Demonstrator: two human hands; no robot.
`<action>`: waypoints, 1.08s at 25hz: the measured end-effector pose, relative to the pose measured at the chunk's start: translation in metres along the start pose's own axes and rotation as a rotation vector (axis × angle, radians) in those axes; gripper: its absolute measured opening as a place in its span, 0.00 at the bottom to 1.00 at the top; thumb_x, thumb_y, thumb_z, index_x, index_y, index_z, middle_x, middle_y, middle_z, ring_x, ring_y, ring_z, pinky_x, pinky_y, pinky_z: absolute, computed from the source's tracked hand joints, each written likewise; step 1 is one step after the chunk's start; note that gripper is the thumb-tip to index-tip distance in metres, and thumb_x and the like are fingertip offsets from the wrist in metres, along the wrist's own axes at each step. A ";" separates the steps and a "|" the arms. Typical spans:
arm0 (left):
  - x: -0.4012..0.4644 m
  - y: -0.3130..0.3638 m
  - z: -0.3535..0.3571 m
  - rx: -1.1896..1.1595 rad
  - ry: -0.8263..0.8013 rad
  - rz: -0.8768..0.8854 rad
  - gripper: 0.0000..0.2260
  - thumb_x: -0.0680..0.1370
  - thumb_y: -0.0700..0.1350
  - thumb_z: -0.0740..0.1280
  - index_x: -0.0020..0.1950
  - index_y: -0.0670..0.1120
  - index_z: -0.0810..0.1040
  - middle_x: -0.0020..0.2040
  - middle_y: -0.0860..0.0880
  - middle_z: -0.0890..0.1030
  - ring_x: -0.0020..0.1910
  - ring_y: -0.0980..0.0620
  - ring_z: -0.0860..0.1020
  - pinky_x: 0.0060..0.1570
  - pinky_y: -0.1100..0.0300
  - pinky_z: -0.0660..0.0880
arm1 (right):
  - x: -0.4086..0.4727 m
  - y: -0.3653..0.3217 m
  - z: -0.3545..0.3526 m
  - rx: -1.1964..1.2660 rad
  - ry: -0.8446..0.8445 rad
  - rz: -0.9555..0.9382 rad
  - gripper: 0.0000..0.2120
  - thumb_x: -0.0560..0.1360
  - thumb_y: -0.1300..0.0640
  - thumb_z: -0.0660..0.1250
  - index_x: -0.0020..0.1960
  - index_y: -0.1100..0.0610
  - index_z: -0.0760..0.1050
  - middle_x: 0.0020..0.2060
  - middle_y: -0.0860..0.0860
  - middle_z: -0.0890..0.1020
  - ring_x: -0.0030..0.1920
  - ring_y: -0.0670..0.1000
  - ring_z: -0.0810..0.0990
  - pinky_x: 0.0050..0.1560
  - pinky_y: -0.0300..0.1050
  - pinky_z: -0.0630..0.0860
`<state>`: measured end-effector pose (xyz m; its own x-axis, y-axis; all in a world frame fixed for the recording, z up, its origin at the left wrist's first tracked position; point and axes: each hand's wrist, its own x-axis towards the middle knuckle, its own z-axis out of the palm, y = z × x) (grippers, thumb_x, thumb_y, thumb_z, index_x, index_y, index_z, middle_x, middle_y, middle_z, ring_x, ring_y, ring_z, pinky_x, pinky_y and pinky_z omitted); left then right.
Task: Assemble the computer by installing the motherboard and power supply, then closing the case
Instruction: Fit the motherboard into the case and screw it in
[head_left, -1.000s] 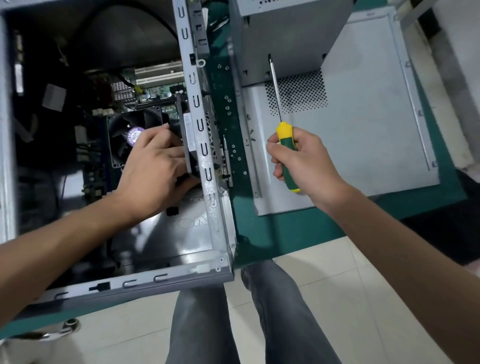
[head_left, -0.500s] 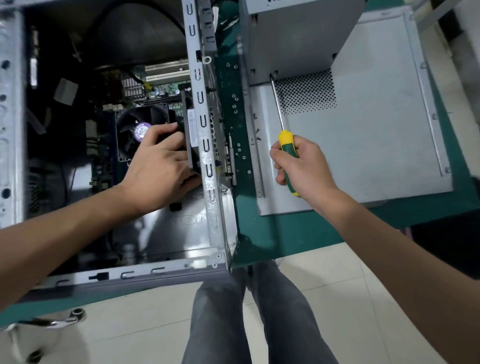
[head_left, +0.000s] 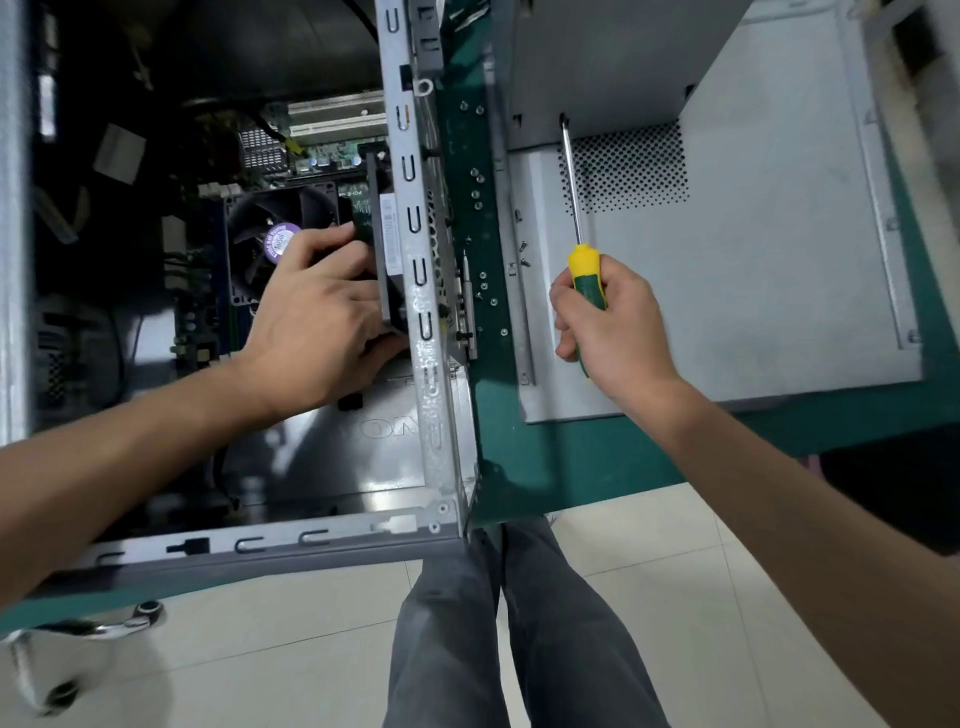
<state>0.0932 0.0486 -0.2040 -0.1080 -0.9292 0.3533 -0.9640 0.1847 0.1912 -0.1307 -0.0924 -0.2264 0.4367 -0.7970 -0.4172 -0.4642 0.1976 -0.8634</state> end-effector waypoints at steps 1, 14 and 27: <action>-0.001 0.000 0.000 0.039 0.017 0.004 0.15 0.81 0.48 0.61 0.35 0.47 0.67 0.31 0.53 0.60 0.40 0.50 0.67 0.63 0.63 0.57 | 0.000 0.000 0.000 -0.012 0.005 -0.005 0.07 0.72 0.51 0.64 0.43 0.56 0.74 0.32 0.55 0.76 0.25 0.49 0.76 0.32 0.46 0.77; -0.001 0.004 -0.006 0.118 0.017 -0.083 0.14 0.75 0.44 0.64 0.30 0.42 0.75 0.28 0.46 0.76 0.41 0.48 0.70 0.69 0.70 0.50 | -0.002 0.003 0.002 -0.047 0.026 -0.022 0.08 0.75 0.52 0.64 0.42 0.57 0.73 0.35 0.60 0.76 0.25 0.48 0.76 0.32 0.43 0.77; 0.006 0.011 -0.008 0.125 0.005 -0.120 0.10 0.70 0.43 0.68 0.30 0.46 0.72 0.29 0.50 0.73 0.40 0.49 0.70 0.55 0.59 0.62 | 0.021 -0.036 0.003 -0.483 0.024 -0.264 0.09 0.76 0.53 0.69 0.44 0.59 0.80 0.36 0.55 0.81 0.39 0.57 0.78 0.42 0.52 0.77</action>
<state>0.0834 0.0476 -0.1929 0.0107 -0.9405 0.3395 -0.9927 0.0308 0.1166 -0.1022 -0.1142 -0.2045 0.5711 -0.7981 -0.1922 -0.6444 -0.2908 -0.7072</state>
